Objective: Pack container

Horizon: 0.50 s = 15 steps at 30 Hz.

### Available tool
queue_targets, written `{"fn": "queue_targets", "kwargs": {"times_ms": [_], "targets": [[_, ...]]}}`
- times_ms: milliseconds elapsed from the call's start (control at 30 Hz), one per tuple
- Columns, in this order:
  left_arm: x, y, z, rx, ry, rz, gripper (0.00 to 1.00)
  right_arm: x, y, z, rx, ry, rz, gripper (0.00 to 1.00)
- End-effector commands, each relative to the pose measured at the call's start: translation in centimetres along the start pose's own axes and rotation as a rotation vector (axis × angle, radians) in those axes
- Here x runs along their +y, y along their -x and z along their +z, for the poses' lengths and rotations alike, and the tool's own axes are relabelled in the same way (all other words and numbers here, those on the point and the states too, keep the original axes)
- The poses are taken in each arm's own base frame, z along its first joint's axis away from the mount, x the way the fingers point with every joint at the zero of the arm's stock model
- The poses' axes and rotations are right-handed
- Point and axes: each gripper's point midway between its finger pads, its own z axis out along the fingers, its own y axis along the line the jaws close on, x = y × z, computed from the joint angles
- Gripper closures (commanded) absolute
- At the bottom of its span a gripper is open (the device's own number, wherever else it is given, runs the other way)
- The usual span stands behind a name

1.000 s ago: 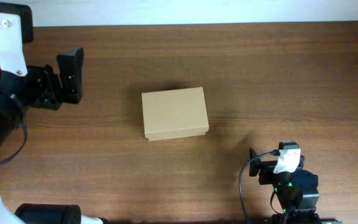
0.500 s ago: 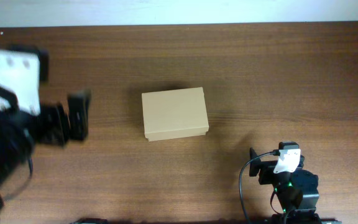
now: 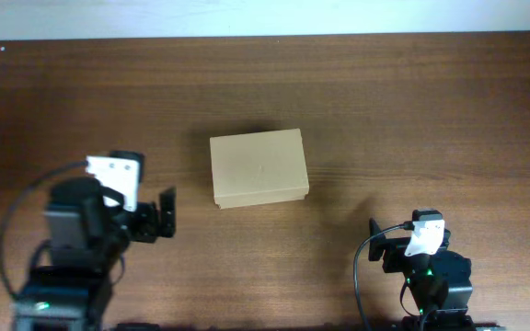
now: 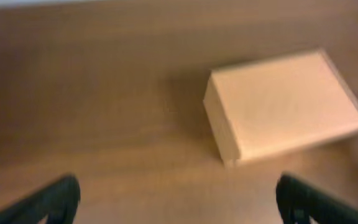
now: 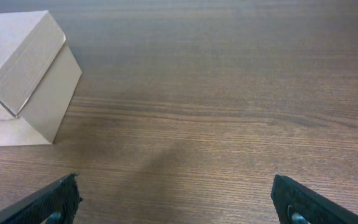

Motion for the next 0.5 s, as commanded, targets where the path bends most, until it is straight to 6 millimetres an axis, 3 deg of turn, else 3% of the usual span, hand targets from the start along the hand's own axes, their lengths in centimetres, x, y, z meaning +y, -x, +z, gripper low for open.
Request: {"fn": "queue_targets", "kwargs": {"times_ms": [0, 167, 467], "targets": [[0.1, -3.0, 2.0, -0.039, 0.003, -0.006, 0.00, -0.1, -0.2, 0.0, -0.001, -0.003, 0.015, 0.01], [0.3, -6.1, 4.4, -0.146, 0.010, 0.001, 0.00, -0.1, -0.2, 0.0, -0.001, -0.003, 0.015, 0.01], [1.1, -8.8, 4.9, -0.323, 0.047, -0.007, 0.00, -0.1, -0.2, 0.0, -0.001, -0.003, 0.015, 0.01]]}}
